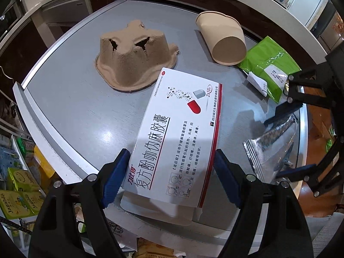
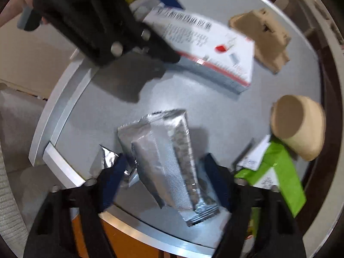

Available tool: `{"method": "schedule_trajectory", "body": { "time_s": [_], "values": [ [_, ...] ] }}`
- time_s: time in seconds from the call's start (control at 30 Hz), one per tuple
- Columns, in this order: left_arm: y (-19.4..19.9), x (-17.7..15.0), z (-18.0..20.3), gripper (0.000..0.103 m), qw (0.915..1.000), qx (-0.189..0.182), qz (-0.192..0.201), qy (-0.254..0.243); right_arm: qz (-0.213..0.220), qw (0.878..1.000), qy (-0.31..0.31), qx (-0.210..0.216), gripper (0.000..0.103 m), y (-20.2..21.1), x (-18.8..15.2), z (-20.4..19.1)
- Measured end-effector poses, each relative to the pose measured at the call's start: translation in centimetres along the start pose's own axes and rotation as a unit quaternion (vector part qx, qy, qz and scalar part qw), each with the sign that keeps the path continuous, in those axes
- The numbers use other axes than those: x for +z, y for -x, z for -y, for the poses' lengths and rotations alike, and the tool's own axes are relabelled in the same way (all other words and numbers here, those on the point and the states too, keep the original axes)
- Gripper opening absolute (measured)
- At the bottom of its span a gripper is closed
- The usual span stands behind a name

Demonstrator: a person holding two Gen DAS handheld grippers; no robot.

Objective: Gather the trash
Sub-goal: 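Grasp the white medicine box with the left tool while the right tool grasps the silver foil packets, then lift the medicine box with the left tool while the right tool lifts the foil packets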

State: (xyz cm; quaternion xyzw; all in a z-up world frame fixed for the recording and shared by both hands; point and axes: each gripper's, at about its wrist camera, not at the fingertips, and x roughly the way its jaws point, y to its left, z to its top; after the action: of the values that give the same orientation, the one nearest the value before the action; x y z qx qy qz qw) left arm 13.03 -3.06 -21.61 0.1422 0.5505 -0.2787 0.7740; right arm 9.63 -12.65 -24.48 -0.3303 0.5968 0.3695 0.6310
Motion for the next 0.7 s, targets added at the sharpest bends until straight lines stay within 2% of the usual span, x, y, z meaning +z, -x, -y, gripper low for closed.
{"method": "schedule_trajectory", "body": {
  "time_s": [0.07, 0.2, 0.4, 0.5, 0.7],
  "values": [
    [-0.1, 0.1, 0.2, 0.080, 1.0000, 0.002, 0.003, 0.003, 0.007, 1.000, -0.014, 0.005, 0.055, 0.2, -0.2, 0.7],
    [-0.2, 0.4, 0.5, 0.080, 0.9999, 0.007, 0.009, 0.008, 0.022, 0.999, -0.041, 0.009, 0.048, 0.6, -1.0, 1.7],
    [-1.3, 0.9, 0.8, 0.083, 0.9996, 0.028, 0.001, 0.004, 0.051, 0.994, -0.098, 0.023, 0.045, 1.3, -2.5, 3.1],
    [-1.5, 1.3, 1.0, 0.080, 0.9994, 0.035, 0.006, 0.004, 0.063, 0.989, -0.130, 0.031, 0.045, 1.4, -3.0, 3.6],
    [-0.5, 1.5, 0.7, 0.076, 0.9987, 0.024, 0.022, 0.039, 0.110, 0.972, -0.201, 0.050, 0.044, 3.1, -5.6, 4.7]
  ]
}}
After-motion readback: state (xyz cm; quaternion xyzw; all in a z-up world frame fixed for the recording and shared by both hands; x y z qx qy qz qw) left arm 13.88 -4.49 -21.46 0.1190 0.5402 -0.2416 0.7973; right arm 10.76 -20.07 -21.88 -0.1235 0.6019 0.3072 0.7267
